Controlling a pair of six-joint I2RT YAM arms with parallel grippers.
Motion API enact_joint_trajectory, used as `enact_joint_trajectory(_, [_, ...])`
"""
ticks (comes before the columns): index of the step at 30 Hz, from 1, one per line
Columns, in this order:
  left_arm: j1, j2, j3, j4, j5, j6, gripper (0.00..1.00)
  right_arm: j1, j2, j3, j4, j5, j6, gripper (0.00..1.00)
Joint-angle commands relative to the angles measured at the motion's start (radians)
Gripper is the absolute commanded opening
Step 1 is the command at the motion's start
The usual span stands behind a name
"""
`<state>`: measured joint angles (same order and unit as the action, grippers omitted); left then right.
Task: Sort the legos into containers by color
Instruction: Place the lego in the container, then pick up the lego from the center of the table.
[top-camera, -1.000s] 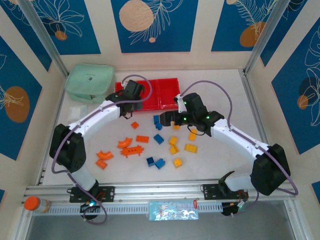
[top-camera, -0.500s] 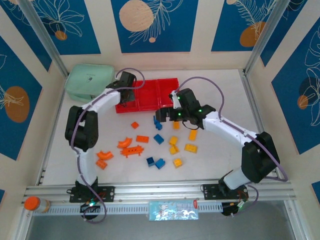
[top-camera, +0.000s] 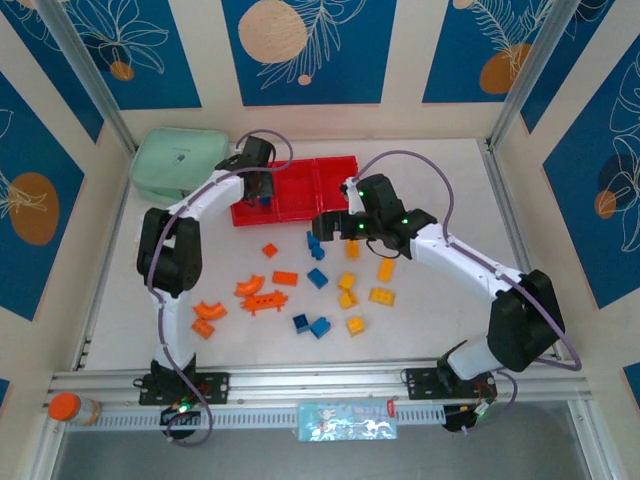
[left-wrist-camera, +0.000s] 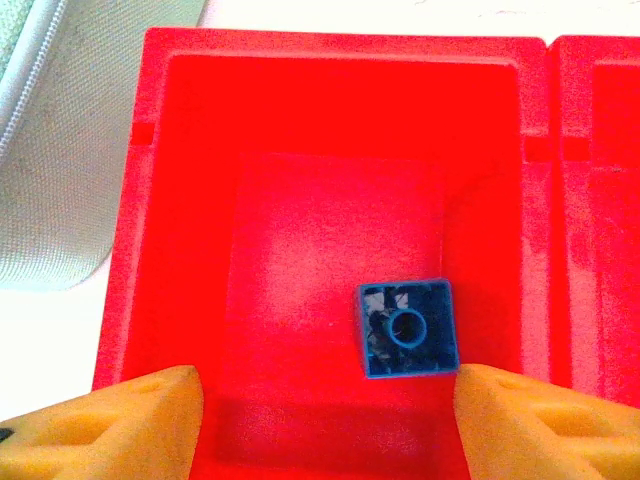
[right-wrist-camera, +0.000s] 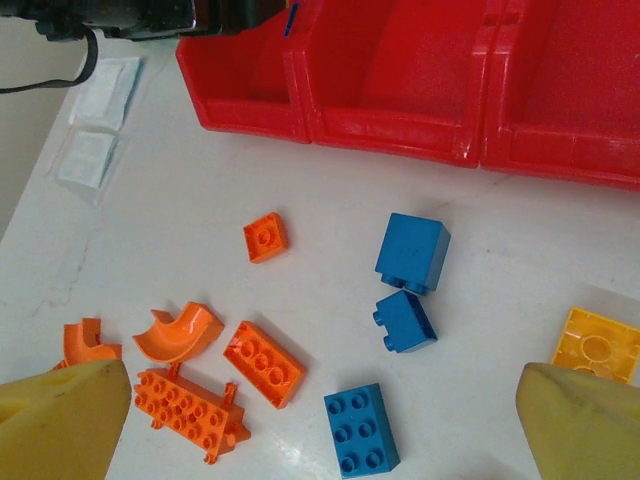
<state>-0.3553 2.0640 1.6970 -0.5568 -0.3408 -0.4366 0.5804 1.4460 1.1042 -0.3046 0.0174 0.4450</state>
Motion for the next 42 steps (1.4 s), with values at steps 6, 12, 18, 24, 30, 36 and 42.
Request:
enact_joint_trajectory(6, [-0.013,-0.199,-0.148,-0.022,0.211,-0.069,0.75,-0.056,-0.08,-0.054,-0.035,-0.029,0.039,0.99])
enact_joint_trajectory(12, [-0.109,-0.36,-0.338,0.031,0.267,-0.151,0.79,-0.076,-0.118,-0.146,-0.037,-0.017,0.082,0.99])
enact_joint_trajectory(18, [-0.243,-0.389,-0.397,0.061,0.278,-0.228,0.85,-0.107,-0.163,-0.253,-0.032,0.007,0.123,0.99])
enact_joint_trajectory(24, [-0.358,-0.315,-0.377,0.083,0.205,-0.299,0.93,-0.172,-0.217,-0.36,0.012,-0.029,0.143,0.99])
enact_joint_trajectory(30, [-0.394,-0.21,-0.334,0.123,0.163,-0.327,0.93,-0.235,-0.245,-0.419,0.055,-0.085,0.12,0.99])
enact_joint_trajectory(36, [-0.397,-0.098,-0.257,0.105,0.097,-0.329,0.88,-0.267,-0.242,-0.437,0.102,-0.135,0.097,0.99])
enact_joint_trajectory(42, [-0.396,-0.023,-0.184,0.089,0.059,-0.311,0.82,-0.271,-0.231,-0.432,0.119,-0.149,0.085,0.99])
